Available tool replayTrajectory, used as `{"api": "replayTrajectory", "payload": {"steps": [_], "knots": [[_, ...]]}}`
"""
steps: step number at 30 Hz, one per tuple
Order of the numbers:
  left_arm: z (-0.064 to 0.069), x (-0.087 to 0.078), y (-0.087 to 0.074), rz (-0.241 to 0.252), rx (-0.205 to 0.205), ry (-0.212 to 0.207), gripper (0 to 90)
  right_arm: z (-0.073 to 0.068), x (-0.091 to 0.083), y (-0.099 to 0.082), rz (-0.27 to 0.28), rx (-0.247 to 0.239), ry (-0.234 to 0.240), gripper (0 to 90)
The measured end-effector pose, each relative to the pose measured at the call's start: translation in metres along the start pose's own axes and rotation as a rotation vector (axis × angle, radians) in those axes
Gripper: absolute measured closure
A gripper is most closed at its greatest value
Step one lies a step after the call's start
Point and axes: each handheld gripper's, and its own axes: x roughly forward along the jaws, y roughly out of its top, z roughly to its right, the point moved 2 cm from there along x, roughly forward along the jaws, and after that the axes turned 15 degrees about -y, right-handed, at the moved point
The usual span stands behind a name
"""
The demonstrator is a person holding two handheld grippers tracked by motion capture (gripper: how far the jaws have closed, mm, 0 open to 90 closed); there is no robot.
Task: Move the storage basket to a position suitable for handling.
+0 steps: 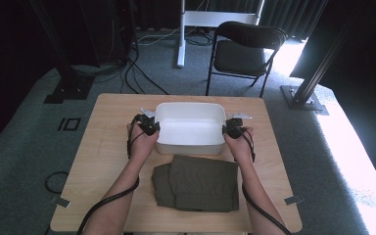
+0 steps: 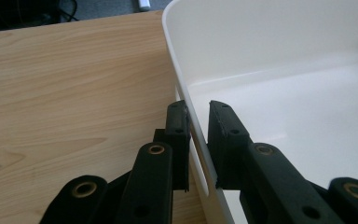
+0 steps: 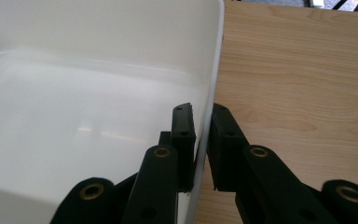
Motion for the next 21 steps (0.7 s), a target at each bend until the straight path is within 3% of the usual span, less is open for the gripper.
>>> {"api": "replayTrajectory", "payload": {"steps": [10, 21], "knots": [[0.014, 0.012, 0.007, -0.008, 0.002, -0.021, 80.2, 0.019, 0.001, -0.002, -0.008, 0.009, -0.015, 81.6], [0.03, 0.028, 0.019, -0.03, 0.03, -0.048, 80.1, 0.042, 0.001, -0.005, -0.022, 0.024, -0.029, 81.1]]}}
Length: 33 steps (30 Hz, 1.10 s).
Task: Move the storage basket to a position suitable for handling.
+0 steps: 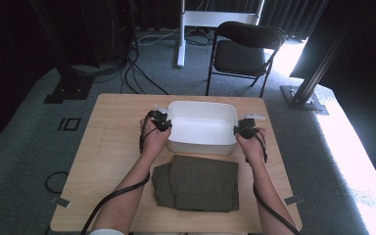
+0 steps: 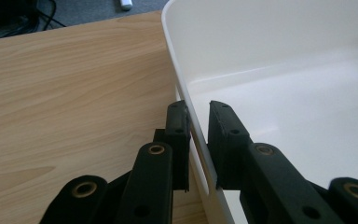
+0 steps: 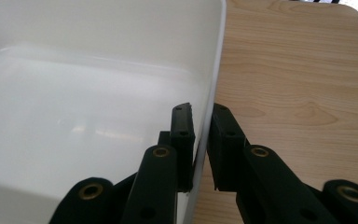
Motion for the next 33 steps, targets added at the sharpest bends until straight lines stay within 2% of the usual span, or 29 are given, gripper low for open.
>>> {"api": "replayTrajectory", "payload": {"steps": [12, 16, 28, 29, 30, 31, 32, 33], "knots": [[0.028, 0.019, 0.011, -0.02, 0.029, -0.026, 79.9, 0.036, 0.003, -0.003, -0.014, 0.031, -0.014, 81.4], [0.035, 0.021, 0.012, -0.028, 0.035, -0.025, 79.5, 0.044, 0.005, -0.004, -0.011, 0.025, -0.023, 81.8], [0.035, 0.02, 0.011, -0.027, 0.039, -0.041, 77.8, 0.045, 0.006, -0.003, -0.006, 0.003, -0.02, 81.1], [0.034, 0.02, 0.011, -0.027, 0.035, -0.05, 77.6, 0.045, 0.005, -0.003, -0.006, 0.001, -0.018, 78.6], [0.033, 0.019, 0.012, -0.031, 0.039, -0.053, 77.2, 0.045, 0.006, -0.004, -0.007, -0.001, -0.003, 72.2], [0.033, 0.019, 0.012, -0.034, 0.042, -0.057, 76.6, 0.045, 0.006, -0.004, -0.014, -0.021, 0.001, 68.3], [0.033, 0.019, 0.012, -0.034, 0.042, -0.057, 76.2, 0.045, 0.006, -0.004, -0.014, -0.021, 0.001, 68.3], [0.033, 0.019, 0.012, -0.044, 0.045, -0.068, 76.2, 0.045, 0.006, -0.004, -0.014, -0.037, 0.006, 64.5]]}}
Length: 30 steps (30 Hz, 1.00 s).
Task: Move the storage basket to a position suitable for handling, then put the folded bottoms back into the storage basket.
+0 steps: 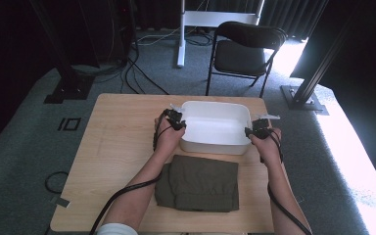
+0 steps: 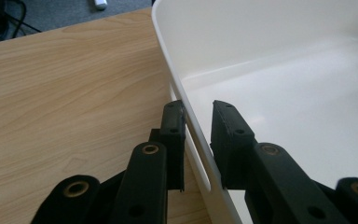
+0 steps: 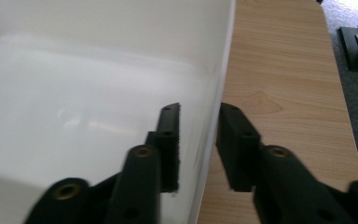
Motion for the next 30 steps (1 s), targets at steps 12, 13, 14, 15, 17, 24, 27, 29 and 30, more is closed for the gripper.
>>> {"api": "replayTrajectory", "payload": {"steps": [12, 13, 14, 15, 17, 24, 27, 29, 30], "knots": [[0.006, -0.008, 0.009, 0.083, 0.048, -0.146, 29.2, -0.007, -0.007, 0.01, 0.166, 0.042, 0.106, 22.4], [0.006, -0.01, 0.01, 0.08, 0.055, -0.152, 24.9, -0.008, -0.008, 0.011, 0.181, 0.046, 0.102, 20.5], [0.005, -0.011, 0.011, 0.083, 0.053, -0.157, 24.8, -0.008, -0.009, 0.012, 0.182, 0.045, 0.108, 20.5], [0.004, -0.013, 0.01, 0.073, 0.056, -0.155, 24.8, -0.008, -0.01, 0.012, 0.179, 0.044, 0.111, 20.3], [0.003, -0.015, 0.01, 0.068, 0.071, -0.161, 22.6, -0.008, -0.01, 0.011, 0.179, 0.045, 0.111, 20.3], [0.006, -0.032, 0.008, 0.113, 0.093, -0.201, 22.5, -0.007, -0.02, 0.01, 0.204, 0.006, 0.112, 18.4], [0.007, -0.04, 0.008, 0.126, 0.096, -0.21, 19.1, -0.004, -0.029, 0.009, 0.222, 0.007, 0.125, 16.6], [0.008, -0.047, 0.007, 0.142, 0.084, -0.228, 19.1, -0.001, -0.034, 0.008, 0.234, 0.017, 0.135, 16.6], [0.008, -0.047, 0.007, 0.142, 0.084, -0.228, 19.2, -0.001, -0.037, 0.008, 0.241, 0.015, 0.135, 16.6]]}}
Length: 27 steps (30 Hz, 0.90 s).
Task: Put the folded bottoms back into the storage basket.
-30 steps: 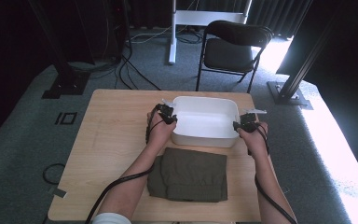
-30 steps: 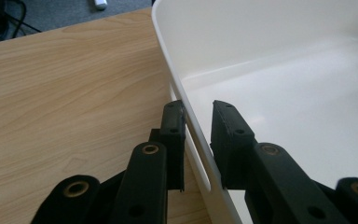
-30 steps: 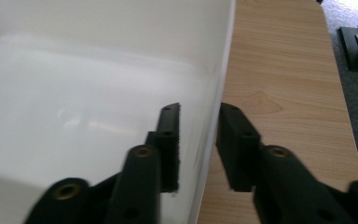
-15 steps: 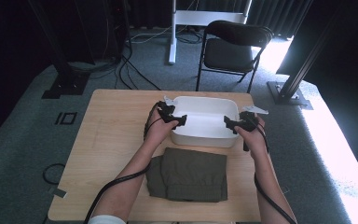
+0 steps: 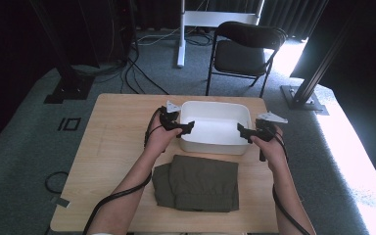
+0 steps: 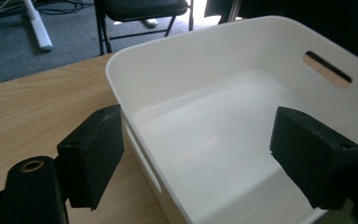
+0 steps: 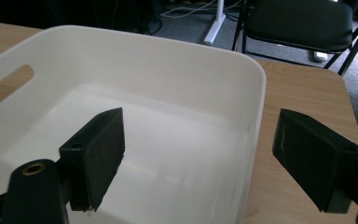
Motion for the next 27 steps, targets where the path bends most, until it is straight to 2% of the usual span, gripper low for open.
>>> {"api": "replayTrajectory", "payload": {"steps": [1, 3, 7, 10, 11, 12, 13, 14, 15, 17, 21, 24, 27], "knots": [[0.002, -0.004, 0.0, 0.014, -0.013, -0.014, 19.2, 0.0, 0.0, 0.0, 0.0, 0.0, 0.0, 16.6], [0.004, -0.011, -0.002, 0.01, 0.021, -0.012, 19.2, -0.001, -0.008, -0.001, 0.014, -0.018, 0.008, 15.5], [0.007, -0.02, -0.006, 0.027, 0.03, -0.036, 19.2, -0.005, -0.019, -0.003, 0.021, -0.052, 0.028, 15.5], [0.006, -0.025, -0.009, 0.047, 0.021, -0.045, 19.1, -0.008, -0.027, -0.006, 0.016, -0.091, 0.046, 15.5], [0.005, -0.028, -0.01, 0.05, 0.008, -0.031, 19.1, -0.009, -0.029, -0.007, 0.024, -0.094, 0.043, 15.5], [0.005, -0.031, -0.012, 0.055, -0.005, -0.04, 19.1, -0.009, -0.032, -0.007, 0.032, -0.095, 0.041, 15.5], [0.005, -0.032, -0.014, 0.057, 0.01, -0.036, 19.0, -0.01, -0.034, -0.008, 0.034, -0.098, 0.04, 15.5], [0.006, -0.034, -0.016, 0.06, 0.047, -0.017, 15.9, -0.01, -0.038, -0.009, 0.034, -0.103, 0.041, 15.5], [0.006, -0.034, -0.016, 0.06, 0.047, -0.017, 15.4, -0.01, -0.038, -0.009, 0.034, -0.103, 0.041, 15.5], [0.011, -0.04, -0.021, 0.077, 0.109, -0.001, 15.4, -0.012, -0.046, -0.013, 0.043, -0.109, 0.053, 15.5], [0.014, -0.046, -0.027, 0.068, 0.095, -0.017, 15.4, -0.015, -0.056, -0.019, 0.054, -0.113, 0.07, 15.5], [0.019, -0.054, -0.037, 0.082, 0.072, -0.039, 15.4, -0.018, -0.062, -0.026, 0.053, -0.071, 0.077, 15.6], [0.023, -0.056, -0.046, 0.067, 0.072, -0.051, 15.4, -0.022, -0.066, -0.034, 0.052, -0.1, 0.07, 15.6]]}}
